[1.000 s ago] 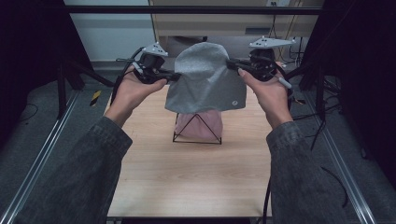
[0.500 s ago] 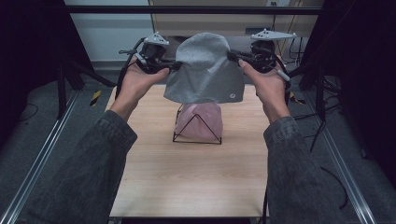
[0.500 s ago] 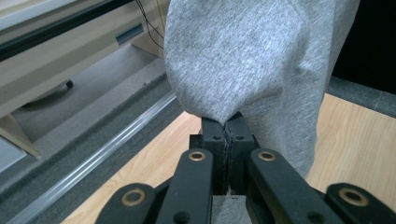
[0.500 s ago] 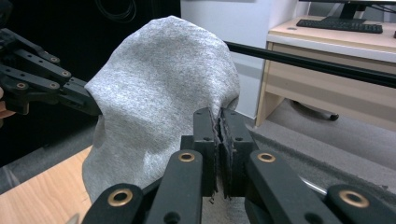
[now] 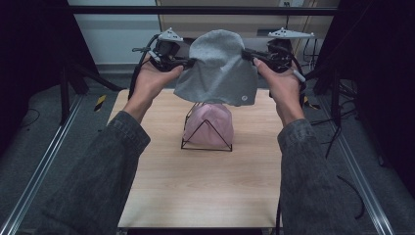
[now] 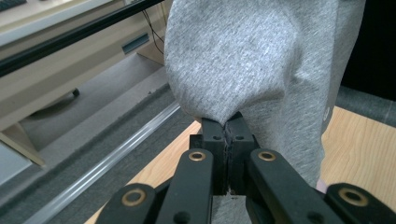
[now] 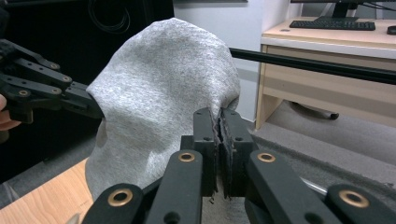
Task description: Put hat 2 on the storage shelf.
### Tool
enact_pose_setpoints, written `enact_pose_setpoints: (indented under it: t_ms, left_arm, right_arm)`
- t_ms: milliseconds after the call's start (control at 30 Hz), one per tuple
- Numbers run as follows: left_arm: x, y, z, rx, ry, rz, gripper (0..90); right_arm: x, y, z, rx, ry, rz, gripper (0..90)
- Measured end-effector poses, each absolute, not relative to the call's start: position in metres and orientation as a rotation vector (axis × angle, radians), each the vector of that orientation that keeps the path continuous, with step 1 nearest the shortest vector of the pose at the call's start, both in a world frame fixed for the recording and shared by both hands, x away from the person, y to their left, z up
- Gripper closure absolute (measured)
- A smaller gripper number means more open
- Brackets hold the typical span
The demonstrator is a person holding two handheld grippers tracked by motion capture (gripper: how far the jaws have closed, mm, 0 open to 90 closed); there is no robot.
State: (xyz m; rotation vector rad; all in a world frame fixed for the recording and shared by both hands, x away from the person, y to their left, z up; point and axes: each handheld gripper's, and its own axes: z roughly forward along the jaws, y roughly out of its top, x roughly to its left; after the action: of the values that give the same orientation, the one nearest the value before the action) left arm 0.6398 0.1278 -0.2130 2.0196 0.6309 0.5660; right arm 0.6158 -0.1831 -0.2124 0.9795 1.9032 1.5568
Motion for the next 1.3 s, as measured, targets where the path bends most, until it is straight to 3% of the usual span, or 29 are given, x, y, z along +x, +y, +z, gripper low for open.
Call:
enact_pose_setpoints:
  t_ms: [400, 1300]
  left_arm:
    - [0.643, 0.125, -0.203, 2.009, 0.615, 0.575, 89.0]
    - [0.655, 0.135, -0.244, 1.998, 0.673, 0.549, 89.0]
  right_arm:
    - [0.623, -0.177, -0.207, 0.977, 1.899, 1.555, 86.3]
    - [0.641, -0.17, -0.246, 1.029, 1.955, 1.504, 86.3]
